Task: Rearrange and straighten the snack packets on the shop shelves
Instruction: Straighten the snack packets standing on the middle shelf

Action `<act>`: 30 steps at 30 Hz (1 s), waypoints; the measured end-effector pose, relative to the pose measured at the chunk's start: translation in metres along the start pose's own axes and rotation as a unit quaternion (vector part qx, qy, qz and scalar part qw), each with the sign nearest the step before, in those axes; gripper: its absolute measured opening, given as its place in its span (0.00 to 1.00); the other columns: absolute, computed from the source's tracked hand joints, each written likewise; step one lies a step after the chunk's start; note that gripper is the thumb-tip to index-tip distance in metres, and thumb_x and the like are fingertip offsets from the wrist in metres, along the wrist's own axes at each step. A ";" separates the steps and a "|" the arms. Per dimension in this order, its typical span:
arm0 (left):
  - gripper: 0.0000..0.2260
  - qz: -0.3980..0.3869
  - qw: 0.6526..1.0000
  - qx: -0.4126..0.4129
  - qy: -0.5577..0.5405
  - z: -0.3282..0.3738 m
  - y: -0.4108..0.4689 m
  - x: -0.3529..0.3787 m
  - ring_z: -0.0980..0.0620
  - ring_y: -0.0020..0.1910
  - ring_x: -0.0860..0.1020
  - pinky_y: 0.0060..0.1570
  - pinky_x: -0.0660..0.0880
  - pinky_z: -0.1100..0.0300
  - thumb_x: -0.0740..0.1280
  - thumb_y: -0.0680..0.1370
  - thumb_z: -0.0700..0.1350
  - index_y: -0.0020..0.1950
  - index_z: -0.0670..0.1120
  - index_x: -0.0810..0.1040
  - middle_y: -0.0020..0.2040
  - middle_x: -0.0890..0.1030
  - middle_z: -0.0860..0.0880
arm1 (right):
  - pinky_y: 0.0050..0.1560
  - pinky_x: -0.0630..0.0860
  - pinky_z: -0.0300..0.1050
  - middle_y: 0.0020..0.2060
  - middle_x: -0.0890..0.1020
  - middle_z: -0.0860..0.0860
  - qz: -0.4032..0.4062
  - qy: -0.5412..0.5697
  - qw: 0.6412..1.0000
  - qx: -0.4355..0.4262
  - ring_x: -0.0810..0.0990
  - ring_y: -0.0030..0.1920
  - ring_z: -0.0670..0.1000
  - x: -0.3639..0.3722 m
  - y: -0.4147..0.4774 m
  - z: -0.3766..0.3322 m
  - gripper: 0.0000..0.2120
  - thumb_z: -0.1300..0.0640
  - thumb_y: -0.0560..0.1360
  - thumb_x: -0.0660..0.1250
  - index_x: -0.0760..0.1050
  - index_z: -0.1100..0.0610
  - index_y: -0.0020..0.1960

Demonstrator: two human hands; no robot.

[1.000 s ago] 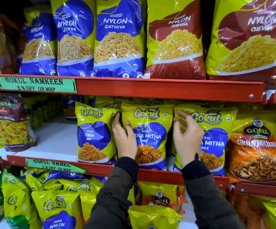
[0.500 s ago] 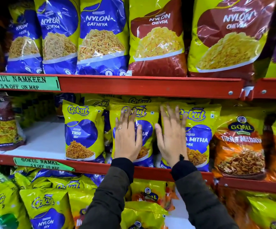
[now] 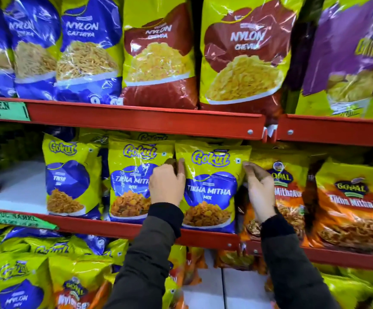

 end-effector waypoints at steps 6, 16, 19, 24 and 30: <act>0.09 0.027 0.964 -0.066 -0.255 -0.012 0.005 0.008 0.47 0.32 0.72 0.37 0.68 0.54 0.66 0.80 0.48 0.43 0.44 0.78 0.32 0.77 0.45 | 0.49 0.78 0.59 0.48 0.86 0.62 -0.008 0.012 1.000 -0.015 0.81 0.45 0.57 -0.007 0.008 0.002 0.07 0.55 0.80 0.69 0.83 0.51 0.44; 0.10 0.035 0.980 -0.075 -0.182 -0.014 0.015 0.012 0.46 0.37 0.77 0.41 0.73 0.56 0.69 0.78 0.49 0.42 0.43 0.80 0.36 0.81 0.47 | 0.50 0.81 0.68 0.38 0.86 0.57 -0.022 -0.057 0.998 -0.014 0.83 0.42 0.58 -0.001 0.030 0.010 0.12 0.53 0.77 0.71 0.82 0.48 0.35; 0.10 0.092 0.983 -0.075 -0.141 -0.014 0.010 -0.003 0.48 0.36 0.77 0.39 0.72 0.57 0.70 0.76 0.54 0.47 0.47 0.80 0.37 0.82 0.49 | 0.44 0.85 0.52 0.36 0.88 0.51 -0.028 0.007 1.000 0.002 0.85 0.42 0.58 -0.013 0.034 0.005 0.07 0.56 0.77 0.72 0.83 0.52 0.40; 0.09 0.167 0.975 0.001 -0.146 0.024 -0.018 -0.012 0.46 0.36 0.77 0.41 0.73 0.54 0.66 0.78 0.50 0.54 0.47 0.77 0.43 0.81 0.49 | 0.40 0.84 0.41 0.40 0.87 0.54 -0.009 0.018 0.999 -0.047 0.86 0.39 0.52 -0.061 0.036 -0.014 0.03 0.57 0.77 0.71 0.82 0.56 0.46; 0.08 0.093 0.974 0.074 -0.193 0.111 -0.072 0.047 0.46 0.39 0.80 0.45 0.77 0.50 0.64 0.80 0.46 0.49 0.43 0.80 0.43 0.83 0.46 | 0.49 0.84 0.50 0.41 0.87 0.51 0.032 -0.081 0.990 -0.115 0.87 0.46 0.53 -0.150 0.037 -0.027 0.05 0.52 0.78 0.69 0.83 0.50 0.47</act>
Point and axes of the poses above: each hand's wrist, its own y-axis towards the middle knuckle, its own x-axis out of the palm, z = x × y, the point moved 4 cm from there along y, towards the middle knuckle
